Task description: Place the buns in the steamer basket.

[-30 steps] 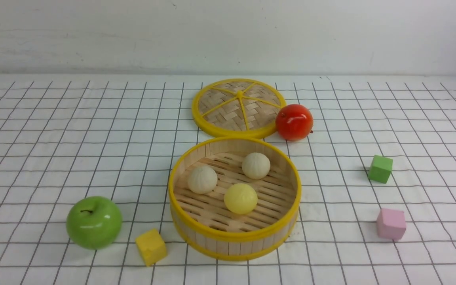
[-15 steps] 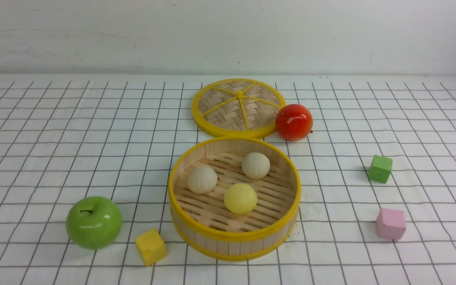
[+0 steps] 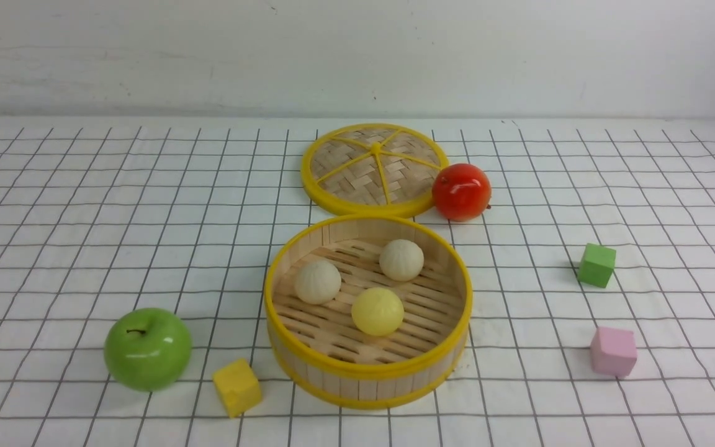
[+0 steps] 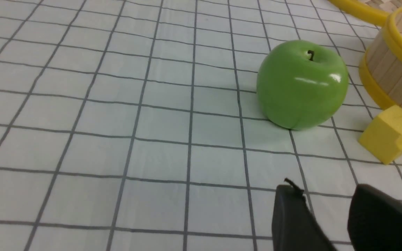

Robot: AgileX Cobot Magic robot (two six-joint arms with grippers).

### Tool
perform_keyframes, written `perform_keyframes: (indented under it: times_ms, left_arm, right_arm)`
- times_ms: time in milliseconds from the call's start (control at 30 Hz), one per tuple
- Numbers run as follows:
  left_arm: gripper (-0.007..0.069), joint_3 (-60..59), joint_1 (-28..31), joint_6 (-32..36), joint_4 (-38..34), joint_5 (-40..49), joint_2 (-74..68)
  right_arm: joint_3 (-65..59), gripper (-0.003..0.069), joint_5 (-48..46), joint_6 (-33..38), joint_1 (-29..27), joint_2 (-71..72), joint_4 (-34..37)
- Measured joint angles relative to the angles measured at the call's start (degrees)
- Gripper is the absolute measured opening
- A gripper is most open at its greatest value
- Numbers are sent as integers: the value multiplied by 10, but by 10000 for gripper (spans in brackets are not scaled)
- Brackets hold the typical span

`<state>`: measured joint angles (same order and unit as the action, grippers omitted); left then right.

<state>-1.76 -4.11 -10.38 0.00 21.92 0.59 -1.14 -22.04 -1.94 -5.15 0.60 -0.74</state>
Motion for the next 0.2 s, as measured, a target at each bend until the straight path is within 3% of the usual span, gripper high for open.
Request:
perform_keyframes:
  times_ms: [200]
  left_arm:
    - [237, 0, -1, 0, 0, 0, 0]
  right_arm:
    - [0, 64, 0, 0, 0, 0, 0]
